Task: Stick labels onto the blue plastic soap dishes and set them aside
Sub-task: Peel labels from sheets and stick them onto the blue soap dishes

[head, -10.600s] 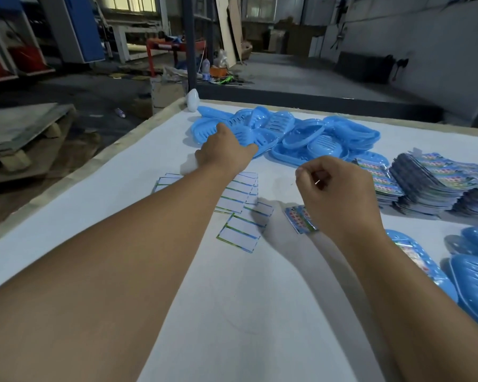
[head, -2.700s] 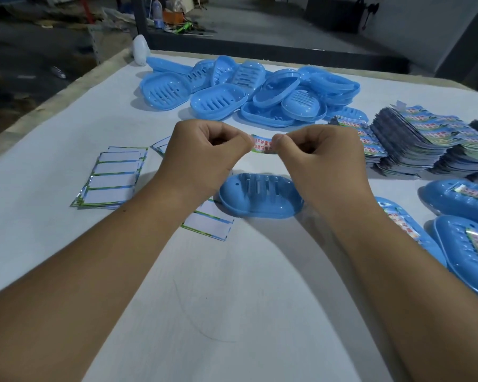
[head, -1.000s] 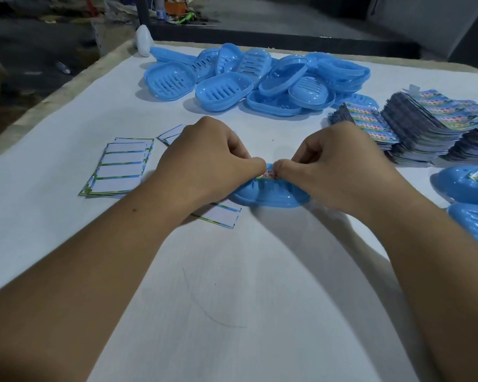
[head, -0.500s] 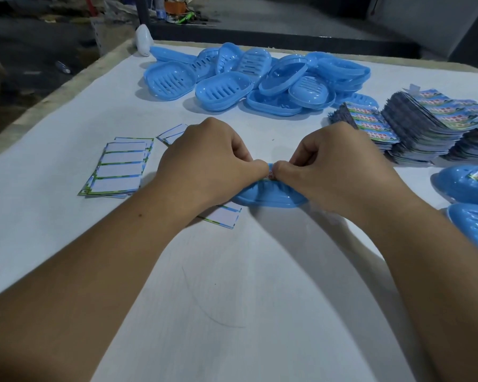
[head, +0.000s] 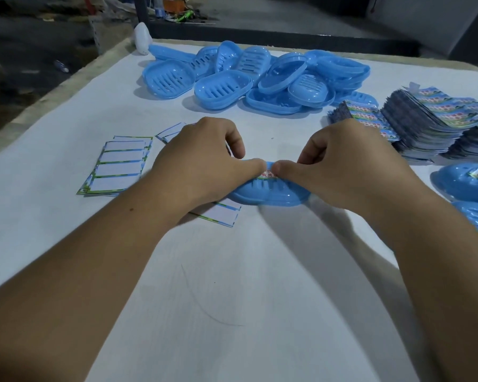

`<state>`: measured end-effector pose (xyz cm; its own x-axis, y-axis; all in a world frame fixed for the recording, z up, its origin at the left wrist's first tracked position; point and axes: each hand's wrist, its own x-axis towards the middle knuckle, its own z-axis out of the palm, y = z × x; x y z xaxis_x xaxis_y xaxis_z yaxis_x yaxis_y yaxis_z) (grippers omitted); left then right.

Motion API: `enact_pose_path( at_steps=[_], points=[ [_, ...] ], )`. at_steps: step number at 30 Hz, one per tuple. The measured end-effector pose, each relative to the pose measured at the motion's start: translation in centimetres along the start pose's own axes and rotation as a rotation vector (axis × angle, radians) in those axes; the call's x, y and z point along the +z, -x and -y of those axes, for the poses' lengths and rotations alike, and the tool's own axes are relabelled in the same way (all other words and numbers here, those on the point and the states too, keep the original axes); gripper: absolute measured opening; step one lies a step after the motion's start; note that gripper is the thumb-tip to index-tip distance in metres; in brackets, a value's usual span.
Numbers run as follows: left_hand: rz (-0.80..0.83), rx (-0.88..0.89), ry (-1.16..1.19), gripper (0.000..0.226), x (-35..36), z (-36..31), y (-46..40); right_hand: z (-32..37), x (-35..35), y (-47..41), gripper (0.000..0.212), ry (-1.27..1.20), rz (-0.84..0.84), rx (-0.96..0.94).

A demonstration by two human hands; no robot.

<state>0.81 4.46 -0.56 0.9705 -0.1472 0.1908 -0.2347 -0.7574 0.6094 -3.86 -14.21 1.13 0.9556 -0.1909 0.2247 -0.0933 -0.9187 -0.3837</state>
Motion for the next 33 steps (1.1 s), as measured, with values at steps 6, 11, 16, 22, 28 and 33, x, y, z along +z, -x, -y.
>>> enact_pose_path(
  at_steps=[6,11,16,22,28,33],
  points=[
    [-0.174,-0.024,0.142,0.037,-0.1,0.6,-0.5,-0.7,0.2,-0.7,0.034,-0.311,0.0,-0.019],
    [-0.259,0.045,-0.004,0.034,-0.4,0.7,-0.5,0.1,0.6,0.0,0.048,-0.317,0.234,-0.243],
    [-0.3,0.122,-0.009,0.031,-0.2,0.9,-0.5,0.4,1.0,0.6,0.071,-0.218,0.339,-0.342],
    [-0.35,0.194,-0.034,0.03,0.0,1.3,-0.8,1.2,1.2,1.1,0.059,-0.199,0.239,-0.302],
    [-0.354,0.23,-0.042,0.029,0.3,1.9,-0.9,0.7,-0.3,1.6,0.07,-0.076,0.064,-0.224],
    [-0.401,0.237,-0.006,0.034,1.2,3.1,-1.8,-2.8,-3.2,2.8,0.064,0.103,-0.025,-0.063]
  ],
)
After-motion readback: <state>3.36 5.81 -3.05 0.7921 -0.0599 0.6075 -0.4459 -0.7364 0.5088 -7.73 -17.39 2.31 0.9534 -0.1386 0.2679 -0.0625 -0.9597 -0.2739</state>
